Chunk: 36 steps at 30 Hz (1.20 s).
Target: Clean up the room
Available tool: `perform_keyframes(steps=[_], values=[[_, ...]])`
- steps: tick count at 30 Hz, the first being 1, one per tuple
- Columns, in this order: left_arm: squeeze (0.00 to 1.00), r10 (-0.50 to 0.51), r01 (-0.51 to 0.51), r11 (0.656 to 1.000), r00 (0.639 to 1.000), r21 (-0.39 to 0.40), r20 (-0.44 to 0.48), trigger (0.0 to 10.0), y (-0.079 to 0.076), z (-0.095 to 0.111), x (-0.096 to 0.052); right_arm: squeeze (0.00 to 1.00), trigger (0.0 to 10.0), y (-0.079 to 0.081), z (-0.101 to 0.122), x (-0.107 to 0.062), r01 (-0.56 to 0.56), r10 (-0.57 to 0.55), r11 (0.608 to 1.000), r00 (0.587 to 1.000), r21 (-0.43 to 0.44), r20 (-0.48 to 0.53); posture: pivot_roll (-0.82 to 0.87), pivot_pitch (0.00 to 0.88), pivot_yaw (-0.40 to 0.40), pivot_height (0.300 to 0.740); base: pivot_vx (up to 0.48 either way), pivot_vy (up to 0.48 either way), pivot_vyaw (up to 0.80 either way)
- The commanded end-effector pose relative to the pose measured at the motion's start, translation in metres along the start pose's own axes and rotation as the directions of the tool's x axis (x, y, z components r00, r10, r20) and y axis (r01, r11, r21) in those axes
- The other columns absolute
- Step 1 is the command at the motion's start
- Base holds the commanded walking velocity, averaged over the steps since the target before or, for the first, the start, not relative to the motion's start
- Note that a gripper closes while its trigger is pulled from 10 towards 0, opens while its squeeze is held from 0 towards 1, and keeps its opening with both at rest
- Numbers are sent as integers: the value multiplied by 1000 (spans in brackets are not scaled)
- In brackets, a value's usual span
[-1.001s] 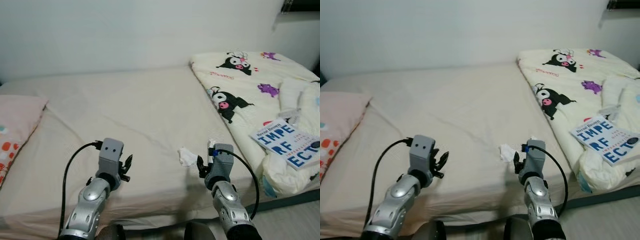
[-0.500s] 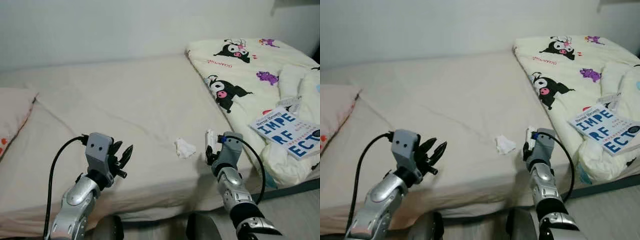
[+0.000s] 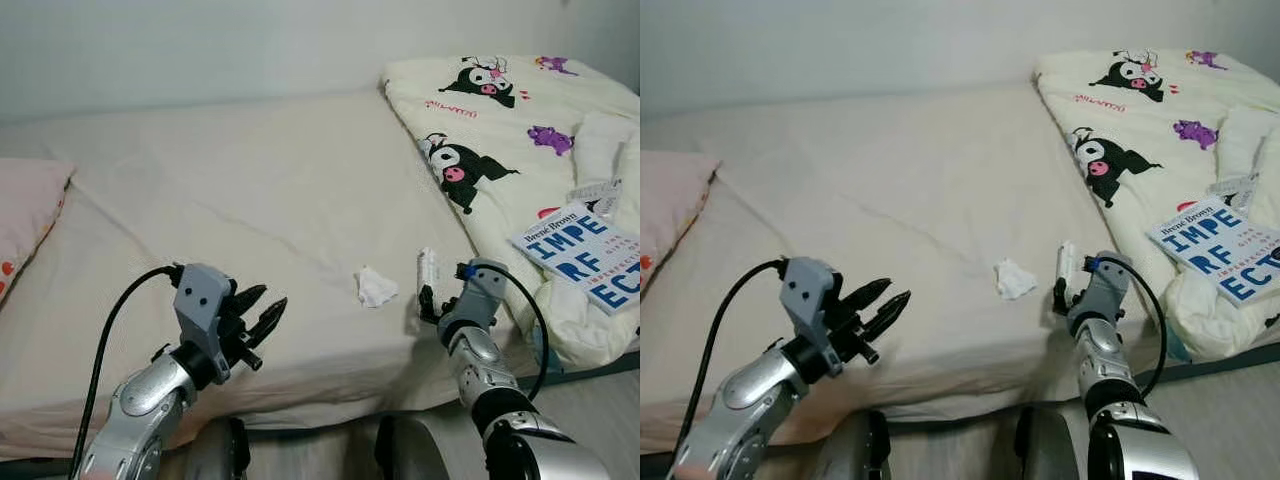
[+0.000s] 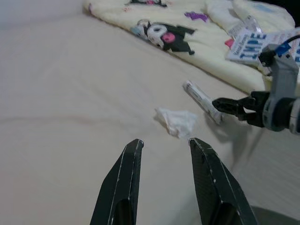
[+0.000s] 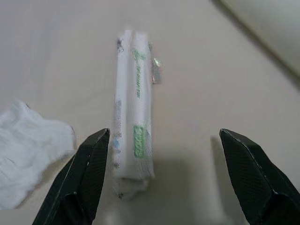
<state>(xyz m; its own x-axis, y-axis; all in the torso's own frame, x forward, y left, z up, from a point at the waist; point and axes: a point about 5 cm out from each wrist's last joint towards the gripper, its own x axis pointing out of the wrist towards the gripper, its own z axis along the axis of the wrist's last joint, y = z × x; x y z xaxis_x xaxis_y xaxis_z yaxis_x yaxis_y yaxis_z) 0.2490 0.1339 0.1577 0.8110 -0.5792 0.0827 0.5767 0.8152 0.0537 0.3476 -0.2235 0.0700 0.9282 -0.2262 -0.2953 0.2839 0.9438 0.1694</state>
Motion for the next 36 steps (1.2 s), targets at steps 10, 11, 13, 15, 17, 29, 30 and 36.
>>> perform_keyframes(steps=[10, 11, 13, 15, 17, 29, 30, 36], values=[[0, -10, 12, 999, 998, 30, -54, 10000, 5, 3, -9, 0, 10000, -7, -1, 2, 27, -27, 1000, 998, 6, -55, 198, 229, -6, 575, 0, 0, 0], [0, -2, 4, 1000, 999, 31, -54, 10000, 6, 4, -9, 0, 9922, -8, 0, 2, 27, -27, 1000, 998, 1, -52, 199, 231, -4, 575, 0, 0, 0], [0, 6, -5, 1000, 999, 29, -54, 10000, 7, 5, -8, 0, 6863, -8, 1, 2, 26, -26, 1000, 998, -3, -49, 199, 233, -4, 575, 0, 0, 0], [0, 9, -7, 1000, 999, 29, -53, 10000, 8, 5, -8, 0, 4667, -9, 1, 2, 26, -27, 1000, 998, -3, -49, 200, 233, -5, 575, 0, 0, 0], [0, 17, -15, 1000, 998, 27, -53, 10000, 8, 5, -8, 0, 0, -9, 1, 2, 23, -23, 1000, 999, 0, -50, 197, 231, -7, 575, 0, 0, 0], [0, -5, 6, 1000, 998, 9, -62, 10000, 6, 1, -5, 0, 0, -6, 0, 2, 4, -4, 1000, 999, 13, -49, 170, 197, -21, 575, 0, 0, 0], [0, -5, 6, 1000, 998, 9, -62, 10000, 6, 1, -5, 0, 0, -6, 0, 2, 4, -4, 1000, 999, 13, -49, 170, 197, -21, 575, 0, 0, 0], [0, -32, 33, 999, 998, 5, -55, 10000, 4, -1, 0, 0, 0, -6, -4, 1, -5, 6, 1000, 999, 15, -51, 139, 144, -38, 575, 0, 0, 0]])
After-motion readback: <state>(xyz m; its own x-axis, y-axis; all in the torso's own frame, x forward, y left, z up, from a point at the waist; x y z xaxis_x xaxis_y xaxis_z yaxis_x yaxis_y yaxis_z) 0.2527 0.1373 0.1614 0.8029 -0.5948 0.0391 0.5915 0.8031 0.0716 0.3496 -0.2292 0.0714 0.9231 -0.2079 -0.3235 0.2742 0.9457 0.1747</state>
